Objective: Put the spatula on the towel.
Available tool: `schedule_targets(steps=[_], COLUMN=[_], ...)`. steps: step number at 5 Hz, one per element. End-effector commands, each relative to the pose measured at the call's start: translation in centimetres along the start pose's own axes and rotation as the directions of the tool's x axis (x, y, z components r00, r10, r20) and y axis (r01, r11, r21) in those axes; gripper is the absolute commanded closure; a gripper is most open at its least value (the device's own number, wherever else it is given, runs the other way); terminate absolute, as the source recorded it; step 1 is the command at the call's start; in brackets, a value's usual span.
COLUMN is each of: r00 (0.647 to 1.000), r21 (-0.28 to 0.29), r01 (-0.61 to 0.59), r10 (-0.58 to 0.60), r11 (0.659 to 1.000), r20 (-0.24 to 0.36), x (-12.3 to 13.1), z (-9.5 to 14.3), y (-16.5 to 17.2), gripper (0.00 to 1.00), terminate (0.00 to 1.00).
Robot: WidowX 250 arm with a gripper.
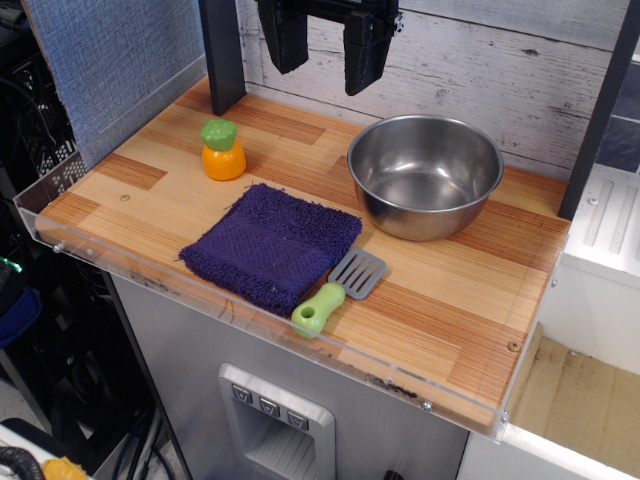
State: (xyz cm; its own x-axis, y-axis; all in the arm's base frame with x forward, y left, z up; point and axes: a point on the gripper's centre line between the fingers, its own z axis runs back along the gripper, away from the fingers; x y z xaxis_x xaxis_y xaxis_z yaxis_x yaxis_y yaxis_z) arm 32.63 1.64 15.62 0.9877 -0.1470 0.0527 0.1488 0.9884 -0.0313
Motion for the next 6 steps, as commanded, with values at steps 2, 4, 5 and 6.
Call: schedule_targets(steps=[2, 4, 5, 6], r00=[1.0, 0.996, 0.998, 0.999], r21=[0.017, 0.081, 0.076, 0.073], r01=[0.006, 0.023, 0.038, 0.017], r10=[-0.006, -0.03, -0.042, -0.02], r11=[1.0, 0.996, 0.996, 0.997], r20=[-0.005, 0.079, 0.049, 0.039], x=[-1.2, -4.5, -5.0, -4.7], z=[-1.3, -3.2, -5.7, -7.7], y=[-1.8, -4.9, -5.2, -5.1], gripper=[0.0, 0.0, 0.0, 0.0], terminate=[0.0, 0.0, 0.0, 0.0])
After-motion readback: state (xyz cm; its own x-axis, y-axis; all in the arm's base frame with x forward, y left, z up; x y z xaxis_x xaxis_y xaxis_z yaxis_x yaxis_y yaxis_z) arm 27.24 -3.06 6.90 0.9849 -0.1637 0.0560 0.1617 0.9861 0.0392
